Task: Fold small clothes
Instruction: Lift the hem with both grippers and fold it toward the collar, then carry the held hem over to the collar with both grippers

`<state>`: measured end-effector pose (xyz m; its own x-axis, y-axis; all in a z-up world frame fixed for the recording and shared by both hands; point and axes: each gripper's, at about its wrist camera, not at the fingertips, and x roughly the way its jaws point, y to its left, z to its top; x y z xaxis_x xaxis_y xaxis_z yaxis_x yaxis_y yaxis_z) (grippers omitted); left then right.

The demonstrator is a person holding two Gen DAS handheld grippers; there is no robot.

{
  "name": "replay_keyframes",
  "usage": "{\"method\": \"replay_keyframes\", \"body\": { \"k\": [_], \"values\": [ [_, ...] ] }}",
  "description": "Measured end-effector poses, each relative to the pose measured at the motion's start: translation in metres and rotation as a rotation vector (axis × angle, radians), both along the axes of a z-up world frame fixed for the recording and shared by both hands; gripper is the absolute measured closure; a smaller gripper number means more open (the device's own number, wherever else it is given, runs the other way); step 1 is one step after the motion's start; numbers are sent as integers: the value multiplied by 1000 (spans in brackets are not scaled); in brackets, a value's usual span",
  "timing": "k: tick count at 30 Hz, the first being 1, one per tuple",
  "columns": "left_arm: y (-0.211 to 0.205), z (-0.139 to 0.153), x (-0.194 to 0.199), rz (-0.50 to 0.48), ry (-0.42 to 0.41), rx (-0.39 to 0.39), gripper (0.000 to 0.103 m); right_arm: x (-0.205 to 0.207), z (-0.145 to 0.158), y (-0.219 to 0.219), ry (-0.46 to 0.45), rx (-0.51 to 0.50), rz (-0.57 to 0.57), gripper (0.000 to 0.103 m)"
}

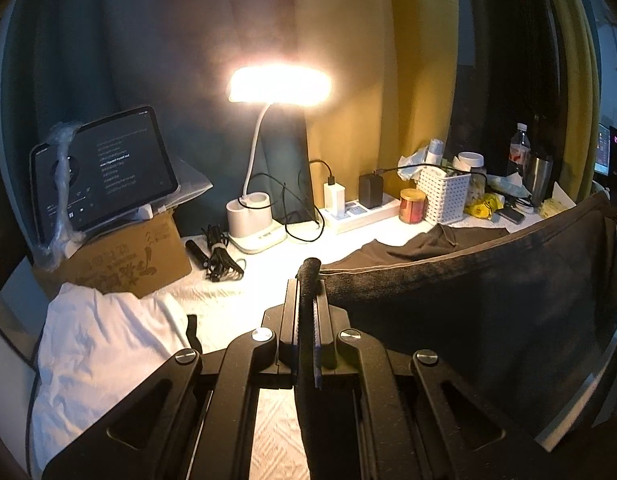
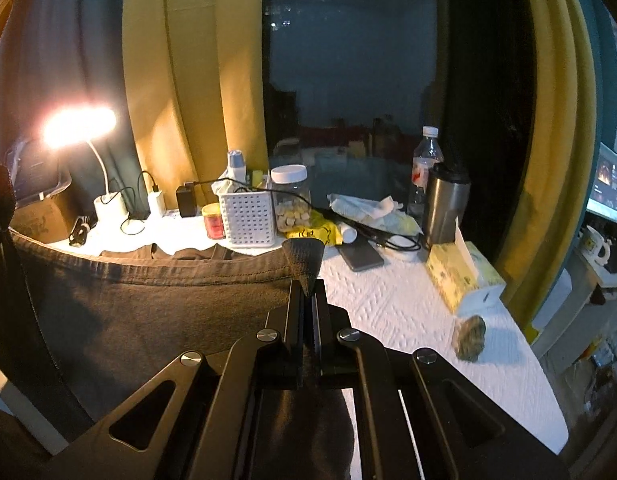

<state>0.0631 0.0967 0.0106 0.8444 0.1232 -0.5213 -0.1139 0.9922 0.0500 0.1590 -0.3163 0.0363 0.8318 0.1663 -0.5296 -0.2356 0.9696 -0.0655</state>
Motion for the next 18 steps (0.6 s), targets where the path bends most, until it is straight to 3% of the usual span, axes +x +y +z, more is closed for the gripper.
{"method": "replay_keyframes", "body": {
  "k": [18],
  "values": [
    [19,0,56,29,-15,-23,100,76,-4,14,8,-15,31,99]
  ]
}}
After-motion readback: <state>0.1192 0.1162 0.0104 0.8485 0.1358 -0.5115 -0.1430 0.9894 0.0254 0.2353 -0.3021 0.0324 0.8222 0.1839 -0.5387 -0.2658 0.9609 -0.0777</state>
